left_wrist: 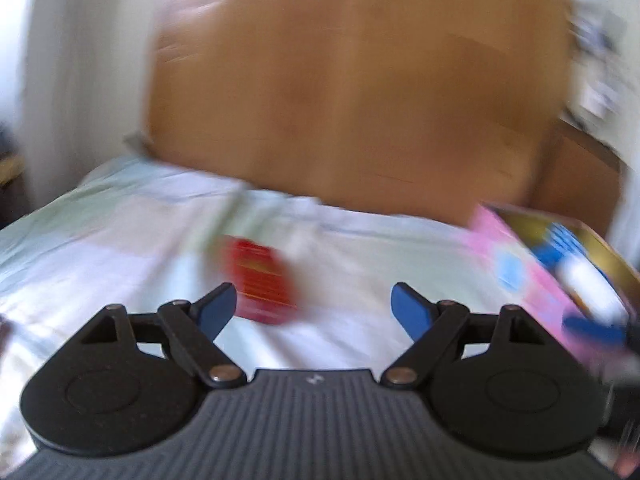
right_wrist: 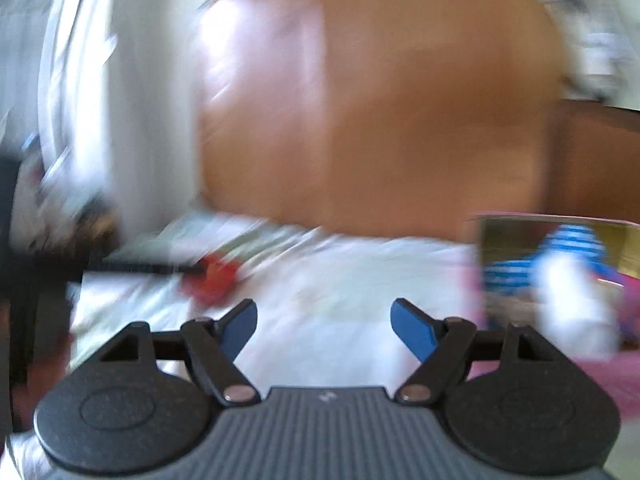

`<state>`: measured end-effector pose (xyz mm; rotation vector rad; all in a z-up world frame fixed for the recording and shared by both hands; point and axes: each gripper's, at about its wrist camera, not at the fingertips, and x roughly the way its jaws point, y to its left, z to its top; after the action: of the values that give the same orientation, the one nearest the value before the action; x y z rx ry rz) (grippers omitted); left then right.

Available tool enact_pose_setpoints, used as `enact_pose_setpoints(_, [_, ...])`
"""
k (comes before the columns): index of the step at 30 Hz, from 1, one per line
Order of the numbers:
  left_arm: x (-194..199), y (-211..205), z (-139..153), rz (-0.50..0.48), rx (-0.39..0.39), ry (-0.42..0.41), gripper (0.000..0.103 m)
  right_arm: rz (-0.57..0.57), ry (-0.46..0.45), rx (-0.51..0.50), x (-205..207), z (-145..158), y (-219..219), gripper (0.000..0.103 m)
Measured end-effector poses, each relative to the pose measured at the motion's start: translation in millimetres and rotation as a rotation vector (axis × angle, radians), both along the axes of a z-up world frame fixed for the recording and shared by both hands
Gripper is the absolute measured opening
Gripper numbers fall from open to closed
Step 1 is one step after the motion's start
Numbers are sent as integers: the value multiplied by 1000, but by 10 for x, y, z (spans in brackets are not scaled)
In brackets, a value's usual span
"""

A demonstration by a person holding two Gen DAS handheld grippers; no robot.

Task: Organize rigid objects
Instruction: 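Close the left tool on the red cigarette box and lift it, then carry the red box into the pink tin and open the left tool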

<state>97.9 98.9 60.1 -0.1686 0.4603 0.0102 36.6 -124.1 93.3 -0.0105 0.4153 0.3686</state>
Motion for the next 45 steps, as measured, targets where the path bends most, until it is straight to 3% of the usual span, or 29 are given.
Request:
enact_pose_setpoints(2, [209, 346, 10, 45, -58, 41, 82, 95, 23, -47, 242, -45, 360, 76])
enact_pose_setpoints(6, [581, 754, -74, 19, -181, 143, 65, 218, 79, -74, 719, -112, 987, 79])
enact_pose_setpoints(10, [831, 754, -240, -9, -172, 208, 57, 264, 189, -28, 1161, -224, 1318, 83])
enact_pose_setpoints(12, [929, 738, -352, -38, -198, 240, 47, 265, 261, 7, 1370, -324, 1391, 83])
enact_pose_setpoints(13, [963, 739, -409, -48, -227, 251, 44, 266, 290, 27, 1446, -377, 1411, 76])
enact_pose_setpoints(14, [959, 764, -445, -56, -266, 247, 33, 283, 324, 49, 1514, -436, 1434, 67])
enact_pose_setpoints(15, [931, 779, -442, -59, -299, 240, 30, 302, 340, 82, 1536, -467, 1431, 65])
enact_pose_setpoints(17, [883, 747, -388, -45, -294, 234, 29, 280, 315, 80, 1468, -455, 1405, 58])
enact_pose_setpoints(18, [835, 704, -337, -34, -279, 224, 29, 261, 275, 59, 1385, -422, 1377, 37])
enact_pose_setpoints(20, [779, 632, -242, -61, -298, 204, 29, 221, 219, 33, 1278, -320, 1281, 29])
enact_pose_setpoints(25, [665, 64, 114, -158, -255, 125, 29, 132, 174, 114, 1118, -39, 690, 26])
enact_pose_setpoints(27, [620, -292, 263, -209, -210, 92, 29, 81, 145, 141, 1027, 60, 406, 26])
enact_pose_setpoints(33, [632, -1399, 543, -397, -176, 59, 29, -99, 56, 193, 610, 309, -680, 26])
enact_pose_setpoints(40, [746, -2767, 462, -605, -116, 84, 29, -343, 39, 226, 262, 269, -2000, 28])
enact_pose_setpoints(45, [867, -3433, 262, -686, -87, 128, 30, -454, 72, 222, 210, 97, -2587, 31])
